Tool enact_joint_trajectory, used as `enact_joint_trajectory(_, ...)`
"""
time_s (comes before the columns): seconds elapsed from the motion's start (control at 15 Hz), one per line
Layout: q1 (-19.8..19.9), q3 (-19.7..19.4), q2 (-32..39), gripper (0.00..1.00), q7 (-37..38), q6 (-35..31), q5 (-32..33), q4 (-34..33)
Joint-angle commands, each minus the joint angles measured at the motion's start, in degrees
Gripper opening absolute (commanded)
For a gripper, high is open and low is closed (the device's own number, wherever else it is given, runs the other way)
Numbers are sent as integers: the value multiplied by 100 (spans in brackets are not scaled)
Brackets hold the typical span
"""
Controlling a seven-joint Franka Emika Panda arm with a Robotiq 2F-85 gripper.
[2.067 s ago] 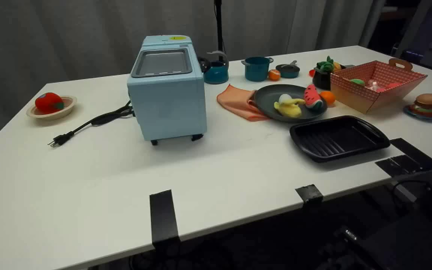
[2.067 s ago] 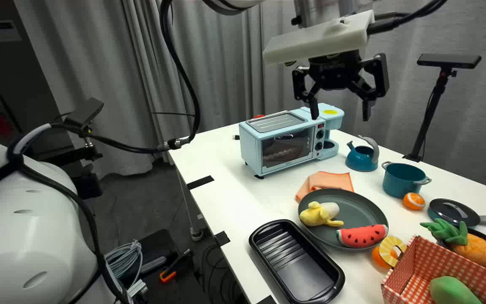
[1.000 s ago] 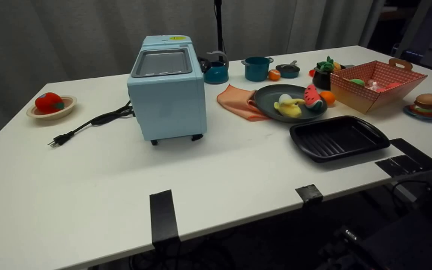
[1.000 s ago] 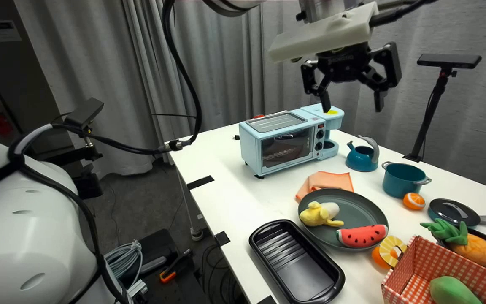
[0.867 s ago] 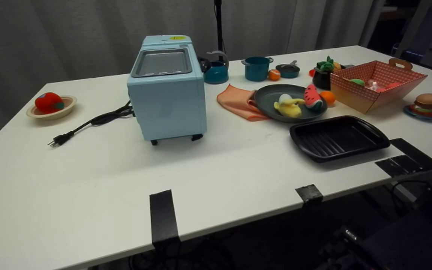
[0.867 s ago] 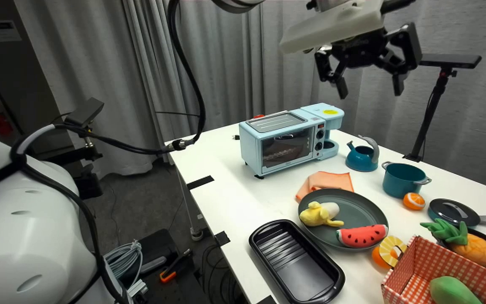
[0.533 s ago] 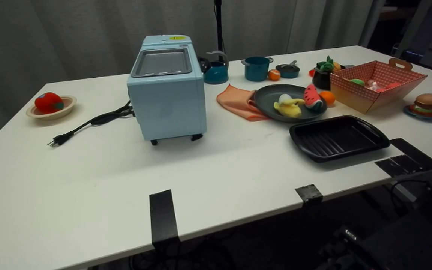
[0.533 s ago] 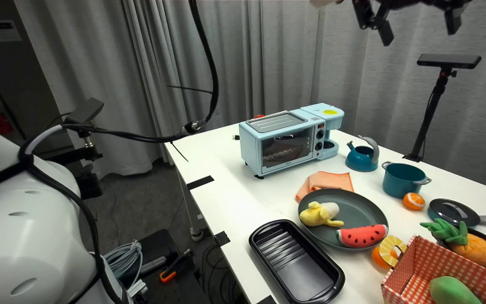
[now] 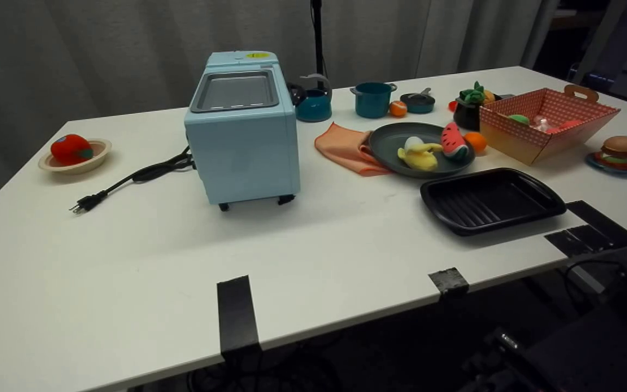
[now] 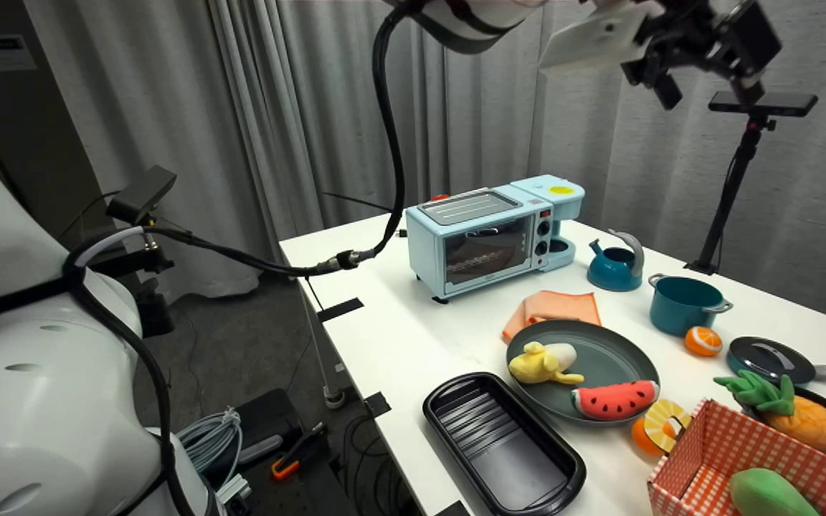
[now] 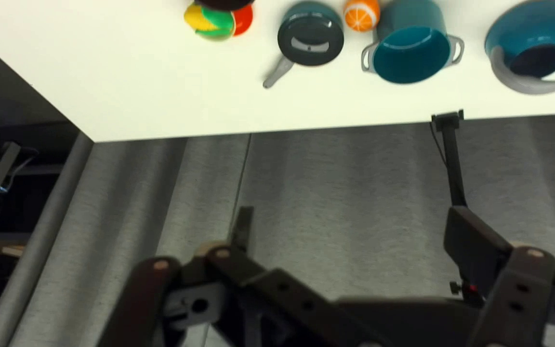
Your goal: Take the banana plush toy from the plate and put it in the box
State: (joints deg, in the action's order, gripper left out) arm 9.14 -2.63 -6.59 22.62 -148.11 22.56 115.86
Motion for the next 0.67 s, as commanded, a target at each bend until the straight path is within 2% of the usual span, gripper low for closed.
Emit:
enact_joint_trajectory(0.0, -141, 294, 468, 100, 1006, 715, 552, -153)
enact_joint_trajectory(0.07, -237, 309, 570, 100, 1012, 928, 493, -192)
enact_joint_trajectory(0.13, -214, 175, 392, 100, 730, 564, 341, -15)
enact_joint_trajectory(0.47, -337, 199, 574, 100, 890, 769, 354, -74)
enact_joint_trajectory(0.6, -389, 215, 726, 100, 254, 889, -327, -59)
